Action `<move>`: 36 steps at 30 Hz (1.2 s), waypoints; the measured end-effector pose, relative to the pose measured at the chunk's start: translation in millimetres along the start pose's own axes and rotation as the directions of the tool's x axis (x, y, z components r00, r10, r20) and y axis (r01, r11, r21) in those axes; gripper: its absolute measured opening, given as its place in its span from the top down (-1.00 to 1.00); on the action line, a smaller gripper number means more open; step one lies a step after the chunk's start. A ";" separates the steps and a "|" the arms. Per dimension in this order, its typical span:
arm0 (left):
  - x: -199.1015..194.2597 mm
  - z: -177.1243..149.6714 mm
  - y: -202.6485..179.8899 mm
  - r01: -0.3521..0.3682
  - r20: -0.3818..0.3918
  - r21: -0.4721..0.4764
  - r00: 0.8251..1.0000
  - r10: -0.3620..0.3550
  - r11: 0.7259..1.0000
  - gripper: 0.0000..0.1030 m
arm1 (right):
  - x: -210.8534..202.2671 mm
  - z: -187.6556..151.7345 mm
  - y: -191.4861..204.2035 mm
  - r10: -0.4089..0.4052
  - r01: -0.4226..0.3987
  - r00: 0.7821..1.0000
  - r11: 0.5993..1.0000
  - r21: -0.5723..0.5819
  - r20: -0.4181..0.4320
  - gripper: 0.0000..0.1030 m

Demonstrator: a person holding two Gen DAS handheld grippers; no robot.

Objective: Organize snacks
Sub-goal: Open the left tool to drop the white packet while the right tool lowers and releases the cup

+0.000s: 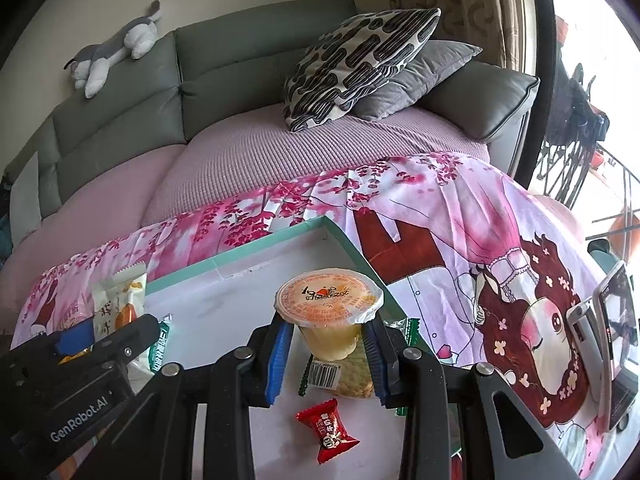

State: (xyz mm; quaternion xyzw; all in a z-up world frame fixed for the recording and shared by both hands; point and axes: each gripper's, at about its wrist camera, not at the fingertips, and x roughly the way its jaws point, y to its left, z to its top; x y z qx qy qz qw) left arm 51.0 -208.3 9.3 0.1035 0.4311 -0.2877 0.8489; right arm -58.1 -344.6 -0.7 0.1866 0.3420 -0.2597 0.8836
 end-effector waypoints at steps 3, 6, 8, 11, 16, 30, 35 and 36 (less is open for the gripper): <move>-3.6 2.2 5.4 -0.024 0.008 -0.021 1.000 0.024 0.999 -0.46 | 0.8 0.0 1.3 0.000 0.000 1.000 1.000 -0.005 -0.006 0.28; -7.4 3.7 13.0 -0.047 0.010 -0.045 0.999 0.048 0.998 -0.47 | 2.2 -0.2 1.2 0.000 0.000 1.000 1.000 -0.001 -0.017 0.28; -8.6 4.1 16.5 -0.052 0.008 -0.057 0.999 0.052 0.997 -0.47 | 2.4 -0.5 1.0 0.000 0.000 1.000 1.000 0.001 -0.021 0.28; -8.0 3.6 19.5 -0.056 -0.001 -0.060 0.998 0.056 0.997 -0.47 | 2.3 -0.4 2.2 0.000 0.000 1.000 1.000 -0.006 -0.022 0.28; -3.8 2.2 22.5 -0.051 -0.030 -0.084 0.998 0.048 0.995 -0.47 | 2.6 0.1 3.0 0.008 -0.008 1.000 1.000 -0.005 -0.017 -0.42; 1.8 -0.5 36.4 -0.089 -0.057 -0.129 0.995 0.082 0.988 -0.56 | -1.8 2.1 2.8 0.010 -0.010 1.000 1.000 -0.004 0.014 -0.95; -3.2 0.5 40.6 -0.132 0.003 -0.139 0.991 0.134 0.982 -1.00 | -2.8 2.1 3.9 0.013 -0.013 1.000 1.000 -0.013 0.028 -1.00; -4.4 0.7 41.9 -0.134 0.014 -0.142 0.990 0.137 0.981 -1.00 | -2.3 2.0 3.8 0.014 -0.014 1.000 1.000 -0.011 0.025 -1.00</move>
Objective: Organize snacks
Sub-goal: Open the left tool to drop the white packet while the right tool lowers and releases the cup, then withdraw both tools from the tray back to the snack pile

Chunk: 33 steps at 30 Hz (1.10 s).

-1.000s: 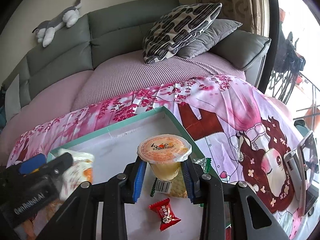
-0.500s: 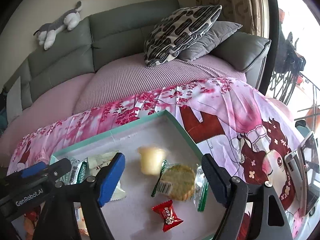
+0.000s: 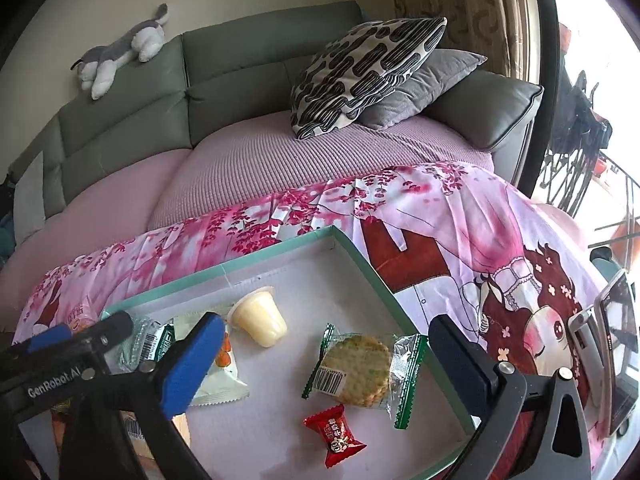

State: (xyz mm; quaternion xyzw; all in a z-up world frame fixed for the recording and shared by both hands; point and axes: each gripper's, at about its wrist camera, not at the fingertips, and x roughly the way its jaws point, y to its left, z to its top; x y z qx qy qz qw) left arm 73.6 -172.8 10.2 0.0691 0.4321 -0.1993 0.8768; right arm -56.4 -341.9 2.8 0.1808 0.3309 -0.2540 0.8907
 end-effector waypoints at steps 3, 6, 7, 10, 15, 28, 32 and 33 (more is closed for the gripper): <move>-1.0 1.1 4.2 0.008 0.018 -0.016 1.000 -0.007 1.000 -1.00 | 1.1 -0.5 -0.5 0.009 -0.009 1.000 1.000 0.004 -0.006 -1.00; -1.5 1.7 5.1 0.004 0.028 -0.012 1.000 -0.003 1.000 -1.00 | 1.3 -0.9 -0.7 0.006 -0.006 1.000 1.000 0.005 -0.006 -1.00; -2.0 1.6 5.0 0.001 0.033 -0.008 0.999 -0.001 1.000 -1.00 | 1.4 -1.0 -0.8 0.006 -0.006 1.000 1.000 0.007 -0.007 -1.00; -3.8 2.1 3.8 0.000 0.050 0.001 0.999 0.000 1.000 -1.00 | 2.3 -1.2 -2.1 0.007 -0.007 1.000 1.000 0.018 -0.012 -1.00; -9.4 2.7 3.0 0.028 0.090 0.002 0.996 -0.028 1.000 -1.00 | 3.8 -1.3 -5.0 -0.003 0.004 1.000 0.999 0.037 -0.019 -1.00; -23.4 4.4 13.1 0.078 0.145 -0.018 0.987 -0.074 0.997 -1.00 | 5.4 -5.5 -0.7 0.003 -0.002 0.999 1.000 0.031 -0.036 -1.00; -26.0 4.7 23.0 0.101 0.139 -0.041 0.986 -0.094 0.994 -1.00 | 3.6 -6.3 2.1 0.016 -0.015 0.999 1.000 0.024 -0.031 -1.00; -26.9 4.7 26.4 0.113 0.139 -0.049 0.985 -0.105 0.992 -1.00 | 4.0 -6.5 3.2 0.020 -0.020 0.999 1.000 0.025 -0.034 -1.00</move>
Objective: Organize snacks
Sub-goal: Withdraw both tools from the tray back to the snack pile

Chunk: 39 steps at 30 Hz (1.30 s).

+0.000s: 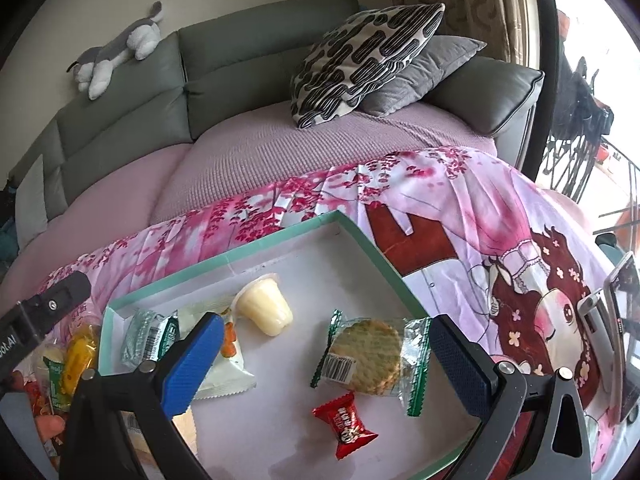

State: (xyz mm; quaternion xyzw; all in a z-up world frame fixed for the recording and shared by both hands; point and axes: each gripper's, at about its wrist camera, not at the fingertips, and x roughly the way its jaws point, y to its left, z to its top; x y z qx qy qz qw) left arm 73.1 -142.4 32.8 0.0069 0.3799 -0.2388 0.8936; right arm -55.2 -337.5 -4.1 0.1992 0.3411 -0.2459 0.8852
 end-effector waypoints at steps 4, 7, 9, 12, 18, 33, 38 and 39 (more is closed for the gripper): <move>-1.6 0.8 12.8 0.048 -0.024 -0.044 0.999 -0.049 0.998 -1.00 | -0.3 -0.1 4.8 0.031 -0.031 1.000 1.000 0.002 -0.001 -1.00; -5.5 1.0 20.3 0.029 -0.006 -0.046 1.000 -0.029 0.999 -1.00 | -2.4 0.4 8.1 0.070 -0.070 0.997 0.998 0.011 0.013 -1.00; -9.3 2.0 25.0 0.005 0.009 -0.042 1.000 -0.005 0.999 -1.00 | -4.6 0.4 12.0 0.081 -0.081 0.996 0.997 0.006 0.030 -1.00; -15.7 4.3 33.9 -0.009 0.034 -0.058 0.999 0.011 0.998 -1.00 | -7.0 0.5 19.6 0.102 -0.102 0.994 0.995 -0.006 0.047 -1.00; -34.6 8.2 56.3 -0.064 0.082 -0.080 0.994 0.071 0.995 -1.00 | -11.6 -2.2 43.7 0.148 -0.145 0.987 0.988 -0.055 0.058 -1.00; -79.6 -10.0 120.9 -0.304 0.085 -0.171 0.943 0.321 0.937 -1.00 | -16.2 -15.0 93.8 0.207 -0.200 0.978 0.967 -0.158 0.031 -1.00; -91.4 -16.6 136.1 -0.320 0.088 -0.203 0.935 0.343 0.925 -1.00 | -25.5 -20.8 107.0 0.245 -0.231 0.967 0.956 -0.184 0.063 -1.00; -92.2 -17.2 139.6 -0.317 0.079 -0.216 0.937 0.340 0.923 -1.00 | -26.4 -21.8 110.6 0.239 -0.223 0.969 0.956 -0.192 0.066 -1.00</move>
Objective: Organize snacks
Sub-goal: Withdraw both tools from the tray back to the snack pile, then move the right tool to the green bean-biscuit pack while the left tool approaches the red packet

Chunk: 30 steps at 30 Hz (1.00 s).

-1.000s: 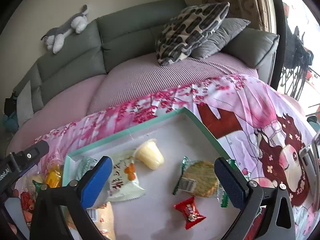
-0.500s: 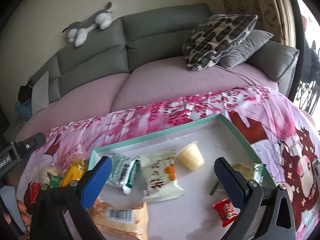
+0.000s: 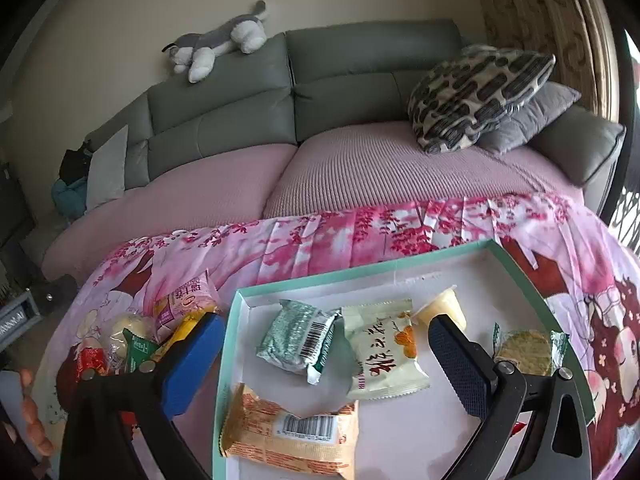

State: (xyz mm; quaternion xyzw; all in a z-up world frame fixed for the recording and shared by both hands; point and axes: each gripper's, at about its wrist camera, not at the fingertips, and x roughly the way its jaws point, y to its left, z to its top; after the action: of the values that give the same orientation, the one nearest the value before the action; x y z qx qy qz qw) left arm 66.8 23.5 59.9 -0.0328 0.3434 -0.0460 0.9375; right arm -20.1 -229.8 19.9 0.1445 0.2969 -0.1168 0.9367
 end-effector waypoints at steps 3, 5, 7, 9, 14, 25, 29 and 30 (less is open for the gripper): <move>2.8 -1.9 8.9 -0.039 -0.043 -0.023 0.998 0.038 0.999 -1.00 | 1.3 -2.1 16.1 -0.018 0.018 1.000 0.998 -0.055 -0.010 -1.00; 4.1 -4.1 14.2 -0.044 -0.054 -0.023 0.998 0.043 0.999 -1.00 | 1.2 -4.8 26.0 0.008 -0.008 1.000 0.997 -0.083 -0.010 -1.00; 8.2 -8.0 22.2 -0.048 -0.094 -0.035 0.995 0.044 0.998 -1.00 | 2.8 -6.2 32.8 0.041 -0.043 0.999 0.996 -0.084 -0.022 -1.00; 12.9 -11.7 29.9 -0.044 -0.132 -0.054 0.991 0.037 0.998 -1.00 | 6.0 -8.4 40.2 0.074 -0.078 0.996 0.995 -0.069 -0.049 -1.00; 20.8 -23.6 59.2 -0.073 -0.216 -0.133 0.975 0.043 0.988 -1.00 | 16.3 -15.8 59.0 0.143 -0.147 0.981 0.989 -0.019 -0.130 -1.00; 28.5 -36.9 97.9 -0.063 -0.250 -0.259 0.968 -0.004 0.964 -1.00 | 23.7 -37.3 119.6 0.246 -0.262 0.945 0.964 -0.047 -0.214 -1.00; 37.6 -39.1 98.1 -0.047 -0.271 -0.270 0.962 -0.029 0.962 -1.00 | 27.3 -44.4 134.2 0.263 -0.285 0.934 0.957 -0.059 -0.241 -0.97; 40.5 -39.9 98.1 -0.047 -0.282 -0.271 0.959 -0.032 0.961 -1.00 | 29.2 -46.7 137.7 0.264 -0.289 0.932 0.955 -0.067 -0.250 -0.93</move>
State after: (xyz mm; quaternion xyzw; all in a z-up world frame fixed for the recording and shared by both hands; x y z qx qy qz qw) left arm 78.0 115.4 -5.6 -0.1545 0.4772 0.0015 0.8651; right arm 20.7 -89.6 -6.1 0.1493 0.3896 0.0498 0.9074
